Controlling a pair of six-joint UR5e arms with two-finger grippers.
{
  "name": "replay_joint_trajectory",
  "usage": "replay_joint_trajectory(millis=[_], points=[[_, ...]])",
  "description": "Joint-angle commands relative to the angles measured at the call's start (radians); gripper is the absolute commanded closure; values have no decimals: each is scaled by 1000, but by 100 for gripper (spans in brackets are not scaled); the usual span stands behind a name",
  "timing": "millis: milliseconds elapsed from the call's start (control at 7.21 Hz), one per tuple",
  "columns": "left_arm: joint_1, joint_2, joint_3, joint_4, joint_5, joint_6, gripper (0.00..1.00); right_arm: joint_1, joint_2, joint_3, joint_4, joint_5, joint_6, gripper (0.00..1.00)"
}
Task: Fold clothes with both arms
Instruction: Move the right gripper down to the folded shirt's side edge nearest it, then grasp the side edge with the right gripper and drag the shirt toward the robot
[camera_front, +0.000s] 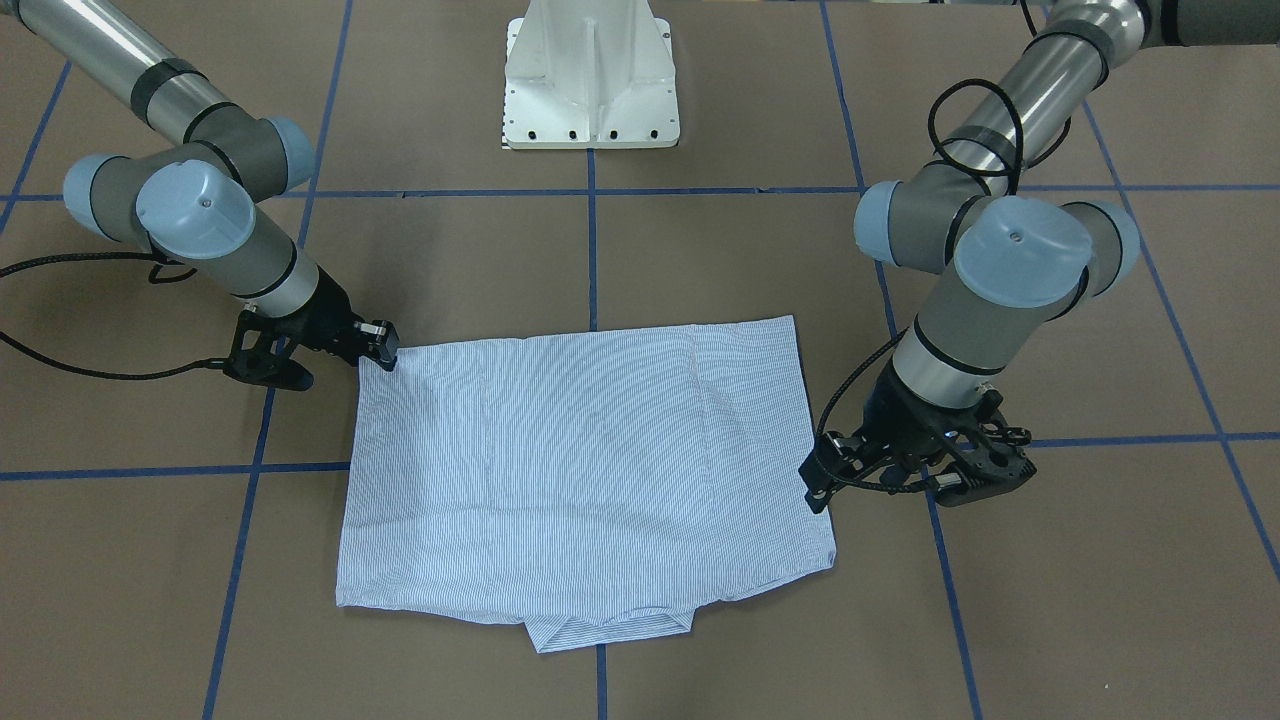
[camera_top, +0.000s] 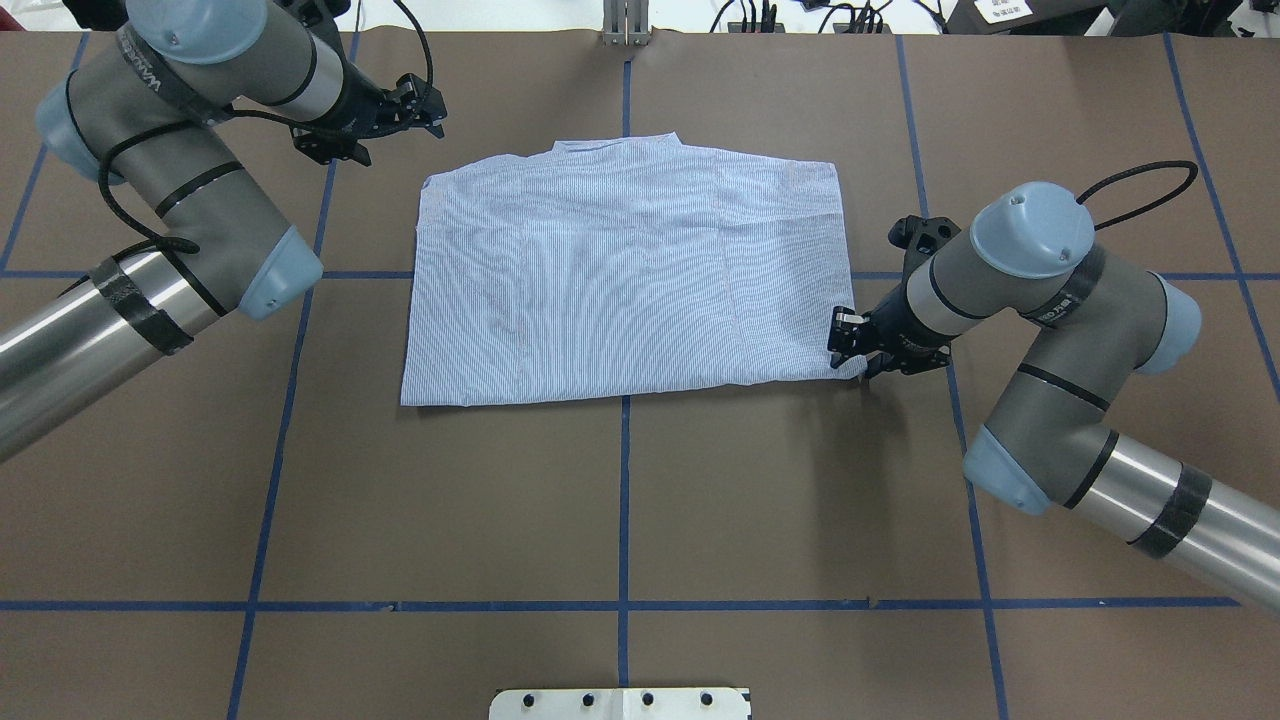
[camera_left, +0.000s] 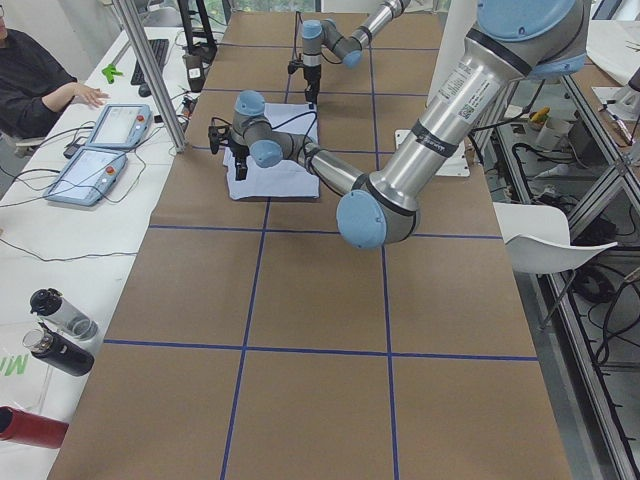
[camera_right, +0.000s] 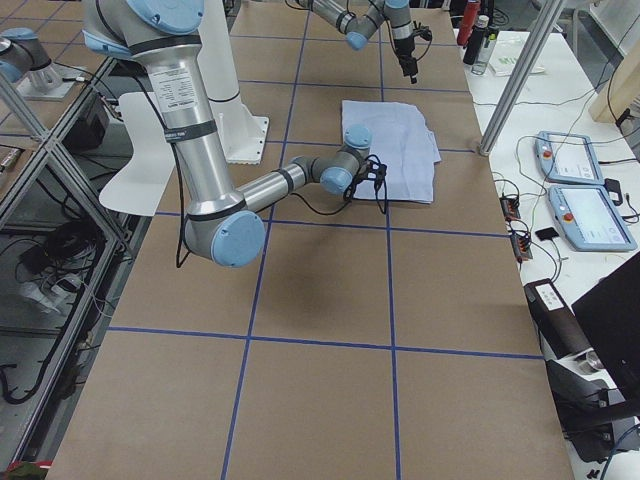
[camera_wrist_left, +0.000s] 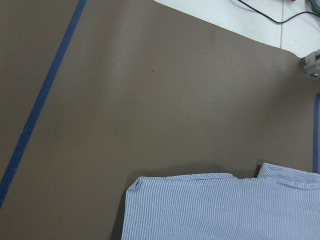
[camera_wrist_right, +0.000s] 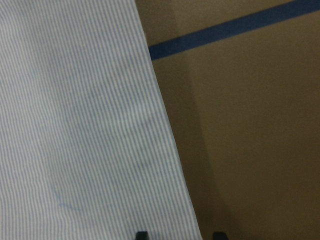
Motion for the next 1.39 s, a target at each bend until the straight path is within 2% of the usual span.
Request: replay_joint_trajectory(millis=[0, 277, 555, 832, 971, 1109, 1248], points=[[-3, 0, 1, 0, 0, 0, 0, 0, -1, 1, -3, 4, 0, 100], [-6, 0, 0, 0, 0, 0, 0, 15, -18, 39, -3, 30, -3, 100], [-6, 0, -2, 0, 0, 0, 0, 17, -127, 180, -3, 101, -5, 100], [-6, 12, -12, -2, 2, -1, 0, 7, -383, 430, -2, 148, -5, 100], [-6, 26, -26, -2, 2, -1, 0, -8, -499, 540, 0, 215, -3, 100], [-8, 28, -29, -3, 2, -1, 0, -43, -562, 586, 0, 271, 0, 100], [-6, 46, -43, -5, 2, -3, 0, -119, -570, 596, 2, 290, 35, 100]])
